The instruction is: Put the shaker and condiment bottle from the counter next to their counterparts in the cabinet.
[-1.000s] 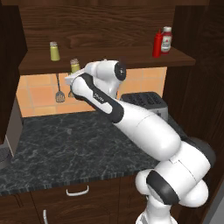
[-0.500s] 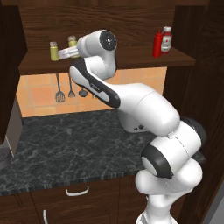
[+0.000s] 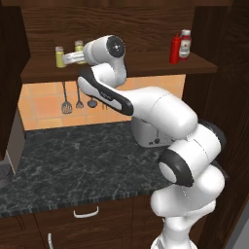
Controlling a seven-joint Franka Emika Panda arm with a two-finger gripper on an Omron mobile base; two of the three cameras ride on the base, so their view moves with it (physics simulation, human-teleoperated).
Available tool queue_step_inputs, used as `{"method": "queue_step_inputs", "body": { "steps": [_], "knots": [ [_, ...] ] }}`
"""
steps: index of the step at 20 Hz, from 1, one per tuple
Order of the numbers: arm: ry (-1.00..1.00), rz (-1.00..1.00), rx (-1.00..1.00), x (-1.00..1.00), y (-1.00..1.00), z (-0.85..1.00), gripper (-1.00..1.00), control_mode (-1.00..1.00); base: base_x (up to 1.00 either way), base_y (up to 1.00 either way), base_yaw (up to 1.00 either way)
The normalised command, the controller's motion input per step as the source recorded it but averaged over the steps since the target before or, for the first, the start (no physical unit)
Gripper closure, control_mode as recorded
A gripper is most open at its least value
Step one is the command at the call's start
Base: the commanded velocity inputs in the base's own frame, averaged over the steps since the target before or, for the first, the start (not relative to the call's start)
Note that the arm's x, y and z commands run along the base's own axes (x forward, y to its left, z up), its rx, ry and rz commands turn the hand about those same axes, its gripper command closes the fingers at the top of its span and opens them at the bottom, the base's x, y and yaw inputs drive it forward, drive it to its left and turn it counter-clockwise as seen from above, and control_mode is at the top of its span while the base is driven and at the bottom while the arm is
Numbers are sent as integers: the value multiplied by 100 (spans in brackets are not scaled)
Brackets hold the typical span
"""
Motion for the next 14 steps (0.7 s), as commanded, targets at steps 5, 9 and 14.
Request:
{"method": "queue_step_inputs", "body": {
  "steps": [5,9,14],
  "knots": [
    [0,0,15,34,-1,2,100,-100,0,0,0],
    [0,0,0,29,1,-4,100,-100,0,0,0],
    [5,0,-1,33,12,-3,100,-100,0,0,0]
  ]
}}
